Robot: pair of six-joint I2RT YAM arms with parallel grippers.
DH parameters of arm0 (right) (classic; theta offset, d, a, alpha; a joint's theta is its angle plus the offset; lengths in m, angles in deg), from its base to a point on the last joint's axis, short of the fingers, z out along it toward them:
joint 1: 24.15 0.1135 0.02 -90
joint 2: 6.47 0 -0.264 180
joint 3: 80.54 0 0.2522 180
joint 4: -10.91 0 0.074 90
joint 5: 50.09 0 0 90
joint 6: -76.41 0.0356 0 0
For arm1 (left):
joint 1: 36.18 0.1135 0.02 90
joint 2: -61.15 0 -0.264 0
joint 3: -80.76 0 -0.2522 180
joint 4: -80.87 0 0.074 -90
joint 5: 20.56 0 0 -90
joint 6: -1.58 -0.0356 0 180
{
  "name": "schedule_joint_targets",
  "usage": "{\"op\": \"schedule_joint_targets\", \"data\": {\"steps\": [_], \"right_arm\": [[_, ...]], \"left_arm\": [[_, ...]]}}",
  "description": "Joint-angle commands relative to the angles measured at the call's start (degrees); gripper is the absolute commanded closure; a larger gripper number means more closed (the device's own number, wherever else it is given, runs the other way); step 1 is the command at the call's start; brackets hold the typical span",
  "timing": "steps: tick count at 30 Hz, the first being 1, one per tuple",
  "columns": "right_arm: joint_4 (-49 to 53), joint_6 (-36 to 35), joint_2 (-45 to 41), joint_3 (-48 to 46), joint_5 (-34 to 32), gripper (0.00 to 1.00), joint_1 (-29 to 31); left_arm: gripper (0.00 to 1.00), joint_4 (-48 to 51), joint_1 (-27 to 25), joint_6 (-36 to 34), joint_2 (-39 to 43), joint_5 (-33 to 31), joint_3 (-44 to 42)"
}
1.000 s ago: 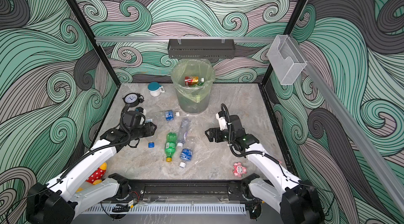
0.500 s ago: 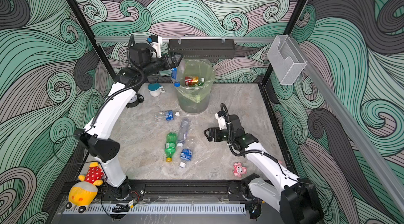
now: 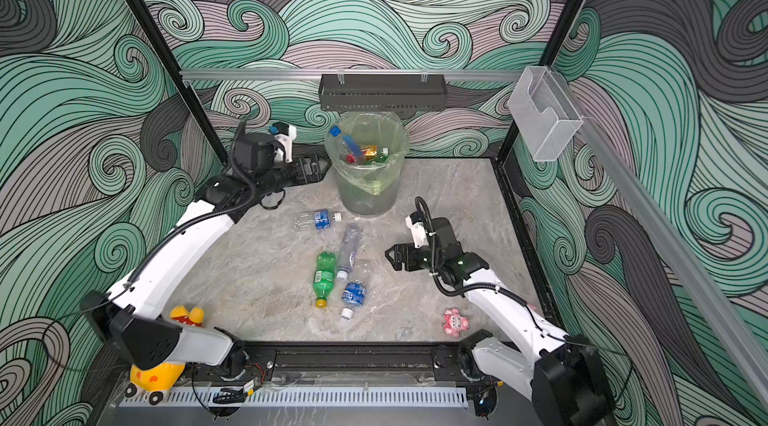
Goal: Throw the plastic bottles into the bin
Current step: 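Lift the water bottle with the left gripper and release it over the bin, then withdraw the left gripper while the right gripper reaches the clear blue-label bottle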
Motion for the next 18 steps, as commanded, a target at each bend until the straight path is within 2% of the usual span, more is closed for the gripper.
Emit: {"op": "schedule_joint_targets", "data": {"steps": [1, 9, 18], "right_arm": [[0.4, 1.1, 1.9, 2.3, -2.1, 0.09, 2.3], [-2.2, 8.6, 4.2, 2.1, -7.6, 0.13, 9.9], [2.2, 13.2, 6.2, 2.1, -9.6, 0.13, 19.3]], "left_arm": [[0.01, 1.9, 0.7, -2.7, 5.9, -4.8, -6.6], [0.01, 7.7, 1.0, -2.5, 18.1, -10.8, -24.0], [0.01, 13.3, 1.1, -0.5, 28.1, -14.0, -33.0]]}}
